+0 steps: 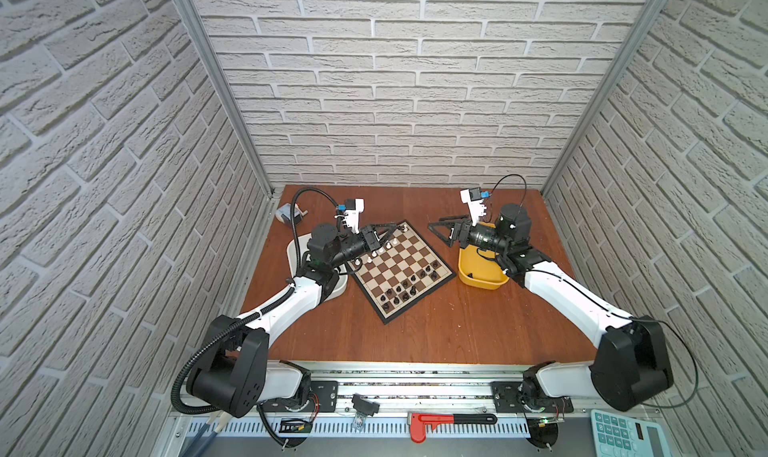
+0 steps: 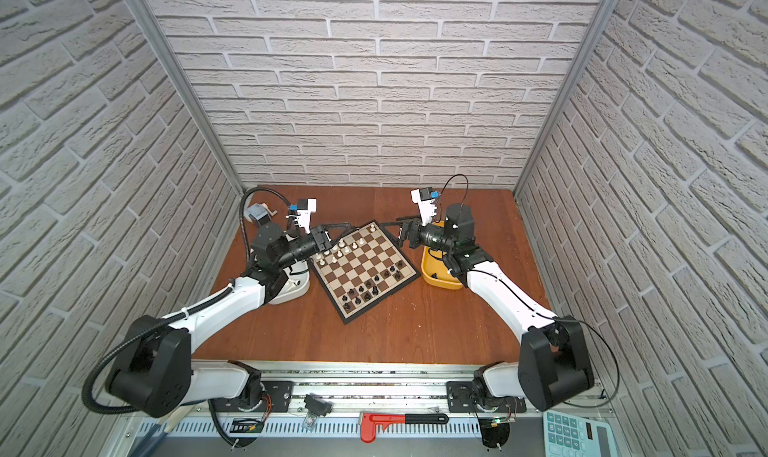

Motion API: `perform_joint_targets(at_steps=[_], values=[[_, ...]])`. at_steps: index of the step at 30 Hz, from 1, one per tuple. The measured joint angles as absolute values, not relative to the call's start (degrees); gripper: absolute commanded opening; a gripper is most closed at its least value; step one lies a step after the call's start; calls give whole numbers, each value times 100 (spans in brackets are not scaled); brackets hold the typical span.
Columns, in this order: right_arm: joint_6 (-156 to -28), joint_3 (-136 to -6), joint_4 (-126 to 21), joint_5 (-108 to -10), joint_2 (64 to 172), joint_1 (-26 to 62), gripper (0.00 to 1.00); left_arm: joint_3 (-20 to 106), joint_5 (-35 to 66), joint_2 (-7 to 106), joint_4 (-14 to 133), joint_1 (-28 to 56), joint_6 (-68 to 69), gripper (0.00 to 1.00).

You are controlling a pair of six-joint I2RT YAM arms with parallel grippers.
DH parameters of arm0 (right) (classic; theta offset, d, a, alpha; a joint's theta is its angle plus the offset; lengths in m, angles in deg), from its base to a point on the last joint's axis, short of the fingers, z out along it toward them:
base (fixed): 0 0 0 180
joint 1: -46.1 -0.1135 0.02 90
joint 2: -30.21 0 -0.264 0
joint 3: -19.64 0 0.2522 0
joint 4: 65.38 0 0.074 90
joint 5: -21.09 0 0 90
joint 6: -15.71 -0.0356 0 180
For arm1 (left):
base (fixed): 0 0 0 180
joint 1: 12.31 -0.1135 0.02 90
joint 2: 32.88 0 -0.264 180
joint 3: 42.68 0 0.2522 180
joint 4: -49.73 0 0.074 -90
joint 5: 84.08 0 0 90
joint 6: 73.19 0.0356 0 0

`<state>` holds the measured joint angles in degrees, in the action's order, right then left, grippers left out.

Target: Set up the chess pieces on the board

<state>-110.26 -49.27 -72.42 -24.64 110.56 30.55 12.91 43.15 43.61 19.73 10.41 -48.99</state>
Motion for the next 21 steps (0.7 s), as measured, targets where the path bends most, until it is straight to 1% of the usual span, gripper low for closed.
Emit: perform_joint_targets(at_steps=[4,8,12,14,16,21], values=[[-12082,-4875,-8042,-1841,11581,3042,92,1269,4144,4553,969,1260,-5246,0],[-12779,-4875,-8689,-1456,11778,3020,83,1280,4077,4881,359,1452,-5443,0],[-13391,-4877,-9349,-1226,11837,3013,75,1289,4068,5148,176,1561,-5535,0],[-13579,-4877,-9587,-1152,11843,3007,71,1317,4068,5242,143,1601,-5548,0],[-13686,-4877,-9681,-1097,11843,3003,70,1352,4068,5323,88,1625,-5579,0],[-13681,-4895,-9585,-1078,11861,2992,67,1477,4079,5441,-97,1671,-5646,0]])
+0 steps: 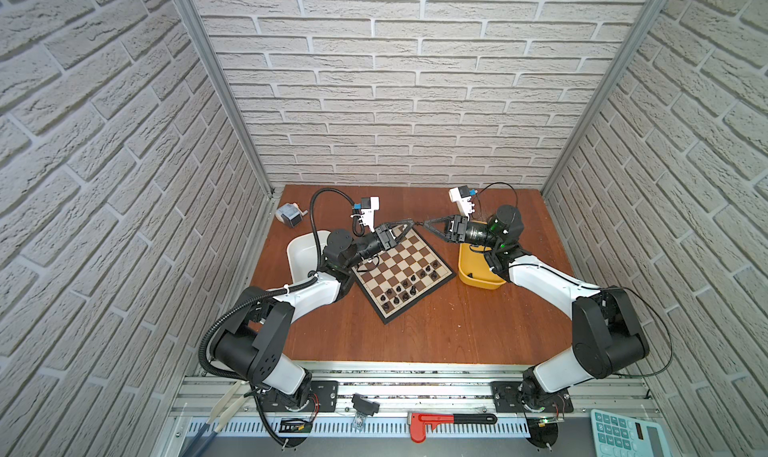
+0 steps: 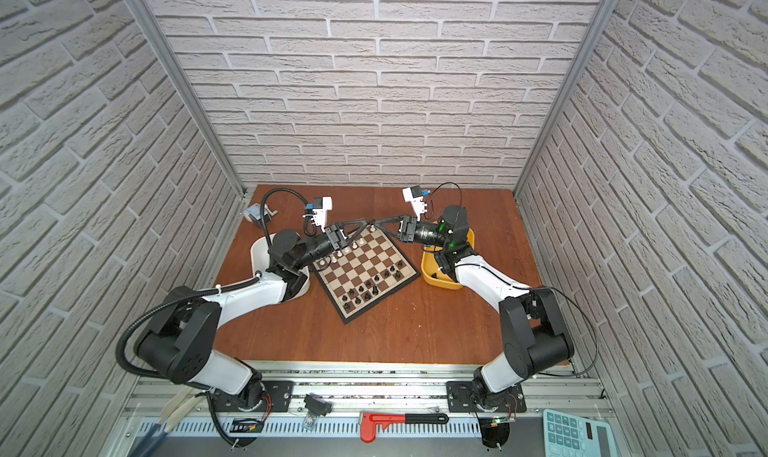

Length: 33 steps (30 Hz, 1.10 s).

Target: Set up the chess pieces on the board

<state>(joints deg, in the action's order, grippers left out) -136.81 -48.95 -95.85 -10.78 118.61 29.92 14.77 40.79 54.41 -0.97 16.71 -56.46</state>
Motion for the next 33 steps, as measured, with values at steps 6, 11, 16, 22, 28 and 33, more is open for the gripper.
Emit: perform_joint_targets(at_steps=[6,11,16,22,28,33], values=[[-13653,-4954,-9434,-1091,11893,2979,60,1512,4101,5600,-327,1706,-5782,0],[-13660,-4986,-9421,-1091,11898,2959,54,1512,4149,5729,-425,1791,-5804,0],[-13644,-5015,-9342,-1091,11898,2937,43,1514,4203,5775,-469,1821,-5843,0],[-13671,-5015,-9277,-1108,11898,2933,31,1518,4223,5786,-583,1821,-5889,0],[-13719,-5015,-9305,-1135,11900,2937,21,1568,4225,5823,-652,1824,-5898,0],[-13754,-5015,-9297,-1159,11948,2933,16,1590,4230,5847,-694,1824,-5889,0]])
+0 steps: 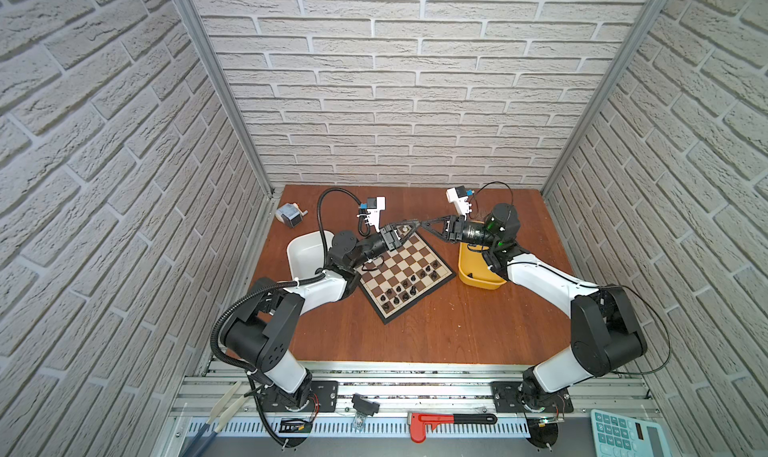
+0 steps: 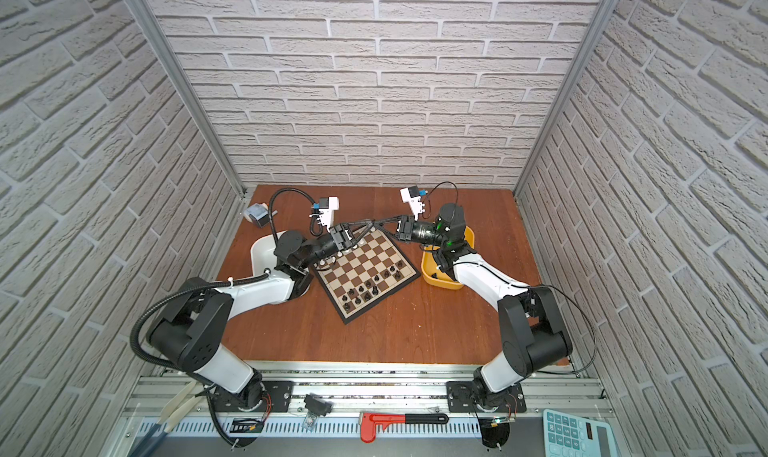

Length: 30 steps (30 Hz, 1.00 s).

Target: Set up the chess pieces on the board

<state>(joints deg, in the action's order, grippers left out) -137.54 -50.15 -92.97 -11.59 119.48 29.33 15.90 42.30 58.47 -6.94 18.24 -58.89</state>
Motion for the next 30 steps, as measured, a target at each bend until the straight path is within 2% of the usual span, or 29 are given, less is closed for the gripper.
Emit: perform_joint_targets(at_steps=[4,10,12,17,22,27,30], values=[[-13771,-5015,-9281,-1163,11983,2935,7,1603,4225,5889,-679,1824,-5882,0],[-13730,-5015,-9207,-1163,11985,2935,7,1608,4230,5893,-655,1821,-5817,1],[-13616,-5045,-9069,-1167,11983,2937,7,1610,4236,5891,-591,1819,-5769,11],[-13054,-5286,-8320,-1294,11963,2935,7,1767,4247,5889,-161,1797,-5456,51],[-12300,-5609,-7273,-1502,11871,2933,7,1885,4258,5616,724,1734,-4809,79],[-11682,-5824,-6416,-1709,11732,2937,7,1949,4206,5049,1522,1502,-4132,98],[-11341,-5909,-5966,-1845,11651,2939,6,1960,4140,4597,2025,1220,-3784,98]])
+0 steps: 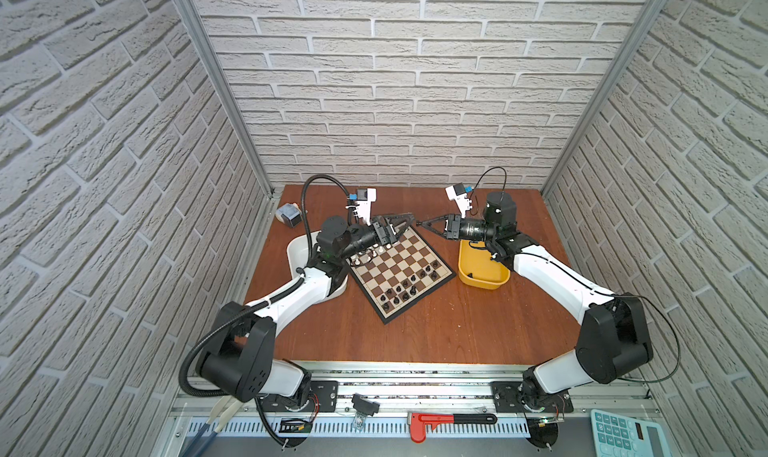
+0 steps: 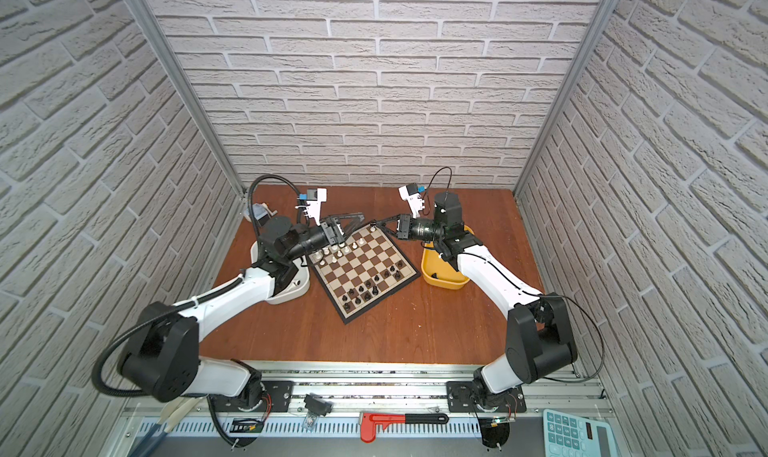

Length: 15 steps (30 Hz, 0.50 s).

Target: Set up the chess pieces on the board

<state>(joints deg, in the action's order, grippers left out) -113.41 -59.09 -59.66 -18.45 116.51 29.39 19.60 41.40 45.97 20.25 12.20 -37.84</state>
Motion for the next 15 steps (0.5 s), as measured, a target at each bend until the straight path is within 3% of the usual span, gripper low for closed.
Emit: perform_joint_targets(at_steps=[9,15], values=[[-10079,-6460,-4141,-2647,11609,2948,7,1912,3773,2971,3920,420,-2484,98],[-9144,-6938,-2687,-4125,11603,2804,7,1621,3329,1841,5229,425,-1301,98]])
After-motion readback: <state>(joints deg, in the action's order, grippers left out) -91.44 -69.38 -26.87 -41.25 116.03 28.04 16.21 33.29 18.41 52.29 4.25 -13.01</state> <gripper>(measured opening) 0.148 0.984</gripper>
